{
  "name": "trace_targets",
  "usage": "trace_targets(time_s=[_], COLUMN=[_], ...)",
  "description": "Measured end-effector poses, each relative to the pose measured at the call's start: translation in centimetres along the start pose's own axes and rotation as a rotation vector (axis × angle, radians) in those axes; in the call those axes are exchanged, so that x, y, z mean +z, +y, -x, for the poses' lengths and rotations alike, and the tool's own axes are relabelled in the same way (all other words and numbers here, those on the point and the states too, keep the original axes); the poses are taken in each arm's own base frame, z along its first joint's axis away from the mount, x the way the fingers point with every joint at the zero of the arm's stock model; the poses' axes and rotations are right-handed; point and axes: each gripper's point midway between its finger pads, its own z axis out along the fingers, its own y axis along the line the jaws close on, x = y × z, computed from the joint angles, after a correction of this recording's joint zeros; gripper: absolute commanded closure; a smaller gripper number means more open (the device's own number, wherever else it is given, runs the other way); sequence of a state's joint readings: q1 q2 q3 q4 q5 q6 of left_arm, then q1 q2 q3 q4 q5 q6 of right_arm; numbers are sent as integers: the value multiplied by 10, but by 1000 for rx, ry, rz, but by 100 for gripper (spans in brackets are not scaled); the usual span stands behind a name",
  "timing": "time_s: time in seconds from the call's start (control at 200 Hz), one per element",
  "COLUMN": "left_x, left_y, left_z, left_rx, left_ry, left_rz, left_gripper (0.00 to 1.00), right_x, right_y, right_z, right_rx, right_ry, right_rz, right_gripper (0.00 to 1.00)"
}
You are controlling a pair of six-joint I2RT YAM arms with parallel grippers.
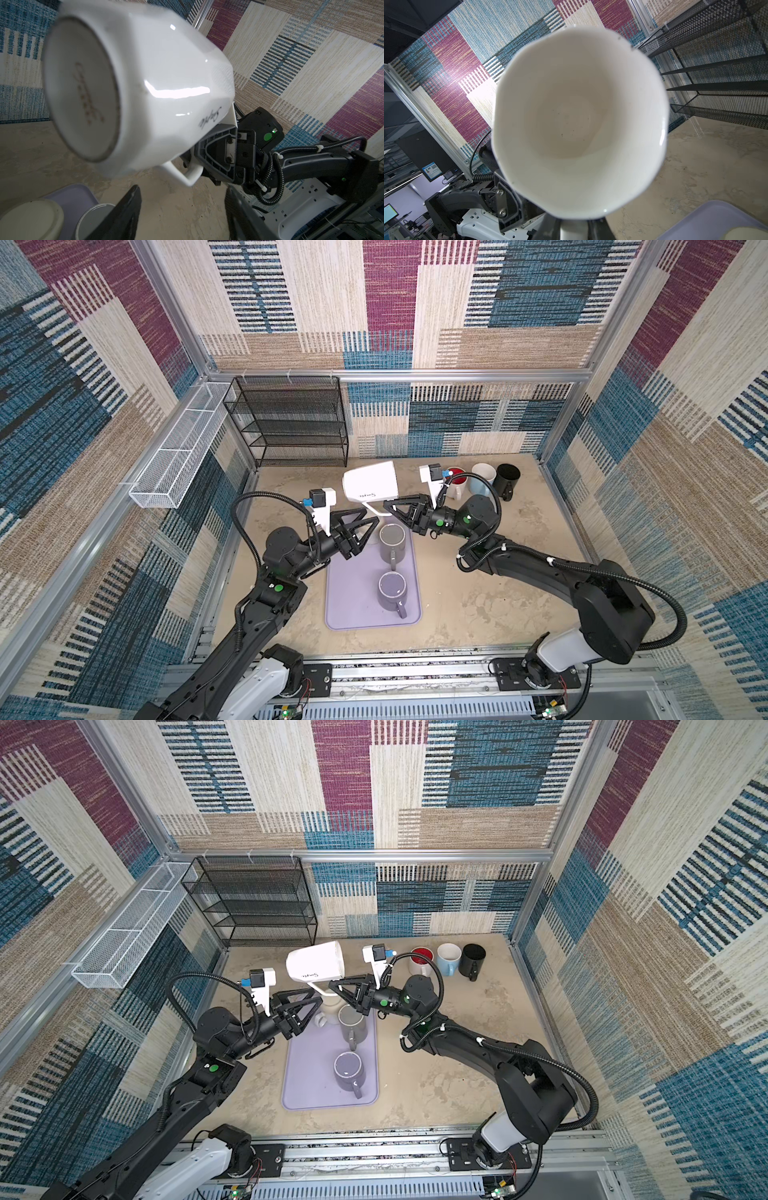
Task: Turn the mug right side up
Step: 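Pull the mug away with the right gripper while the left gripper opens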
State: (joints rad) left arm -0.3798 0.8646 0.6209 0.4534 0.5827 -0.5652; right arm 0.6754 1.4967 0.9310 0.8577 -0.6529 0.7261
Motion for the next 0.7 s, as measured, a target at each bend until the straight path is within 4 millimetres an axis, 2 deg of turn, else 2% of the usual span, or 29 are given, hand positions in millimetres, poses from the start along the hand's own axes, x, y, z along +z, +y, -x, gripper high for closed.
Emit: trace_targets(time_s=[0.301, 0.516, 0.701], left_x=[-5, -13, -21], left_y=[-5, -5, -5], left_z=[3, 3, 1], left_rx=[18, 34, 80], left_ry=[1, 14, 30], left_rz=[2, 45, 80], left_gripper=[35, 35, 35], right_x=[-3, -8, -22], right_y=[-5, -18, -37], right_z=[19, 27, 34], right_rx=[-98, -152, -181], right_ry=[-11, 3, 14], right_rz=[-126, -237, -331], right_gripper=[100, 100, 100])
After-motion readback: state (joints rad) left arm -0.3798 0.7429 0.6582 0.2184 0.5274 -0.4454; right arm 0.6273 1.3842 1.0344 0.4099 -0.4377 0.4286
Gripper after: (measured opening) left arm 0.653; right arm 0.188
